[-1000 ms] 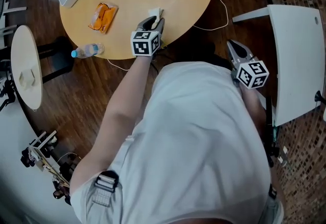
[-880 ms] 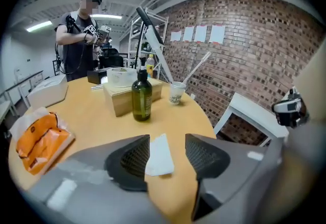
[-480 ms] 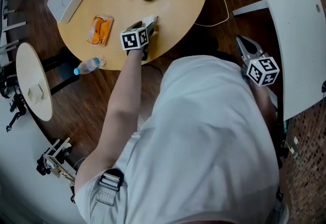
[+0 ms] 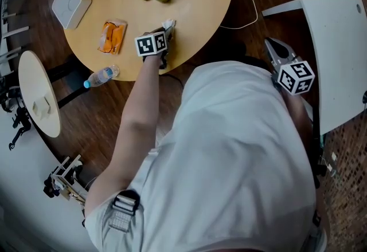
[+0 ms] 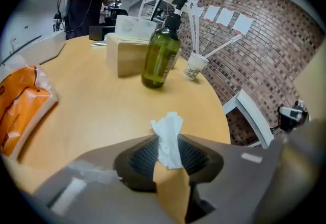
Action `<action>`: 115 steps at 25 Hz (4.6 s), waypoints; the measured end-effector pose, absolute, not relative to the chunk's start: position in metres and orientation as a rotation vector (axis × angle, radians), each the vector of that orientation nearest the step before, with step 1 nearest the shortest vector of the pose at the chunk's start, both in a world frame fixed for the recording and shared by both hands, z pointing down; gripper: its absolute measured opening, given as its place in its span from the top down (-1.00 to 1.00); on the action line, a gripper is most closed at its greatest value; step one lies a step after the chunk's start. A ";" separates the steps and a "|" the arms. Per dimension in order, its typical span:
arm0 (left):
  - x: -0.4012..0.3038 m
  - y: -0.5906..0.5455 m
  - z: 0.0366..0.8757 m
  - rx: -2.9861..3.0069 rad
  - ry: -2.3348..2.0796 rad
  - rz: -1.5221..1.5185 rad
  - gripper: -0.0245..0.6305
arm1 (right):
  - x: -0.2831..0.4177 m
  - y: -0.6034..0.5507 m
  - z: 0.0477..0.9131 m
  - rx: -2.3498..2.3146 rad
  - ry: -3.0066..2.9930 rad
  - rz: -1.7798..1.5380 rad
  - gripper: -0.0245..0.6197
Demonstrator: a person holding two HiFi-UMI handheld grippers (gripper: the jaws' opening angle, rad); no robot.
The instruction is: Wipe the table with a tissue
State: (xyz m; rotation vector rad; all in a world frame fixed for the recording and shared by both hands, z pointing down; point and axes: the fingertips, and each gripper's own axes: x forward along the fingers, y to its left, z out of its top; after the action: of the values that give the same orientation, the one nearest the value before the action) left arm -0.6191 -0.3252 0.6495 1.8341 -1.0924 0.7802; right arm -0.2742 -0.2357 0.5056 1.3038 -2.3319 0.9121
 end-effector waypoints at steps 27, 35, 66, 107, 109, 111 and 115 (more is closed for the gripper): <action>-0.435 -0.247 0.576 2.264 -0.568 0.617 0.76 | -0.259 -0.163 0.507 1.616 -2.202 0.965 0.90; -0.351 -0.197 0.572 2.397 -0.269 0.697 0.76 | -0.212 -0.080 0.520 1.856 -2.012 1.056 0.90; -0.028 -0.183 0.500 2.679 -0.014 0.811 0.76 | 0.060 -0.048 0.487 2.042 -2.007 0.995 0.90; 0.107 -0.322 0.619 2.585 0.343 1.229 0.78 | 0.158 -0.128 0.506 2.441 -1.549 1.147 0.90; 0.117 -0.316 0.620 2.575 0.351 1.232 0.78 | 0.167 -0.125 0.505 2.469 -1.534 1.160 0.90; 0.128 -0.315 0.619 2.595 0.341 1.238 0.78 | 0.176 -0.123 0.504 2.496 -1.533 1.172 0.90; 0.139 -0.314 0.624 2.652 0.354 1.330 0.79 | 0.184 -0.119 0.507 2.494 -1.551 1.204 0.90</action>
State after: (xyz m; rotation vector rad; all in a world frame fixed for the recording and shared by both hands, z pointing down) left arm 0.1385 -0.3144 0.6239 2.6524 0.3542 1.3305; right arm 0.1843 -0.1186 0.5065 2.4941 -1.5512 1.2039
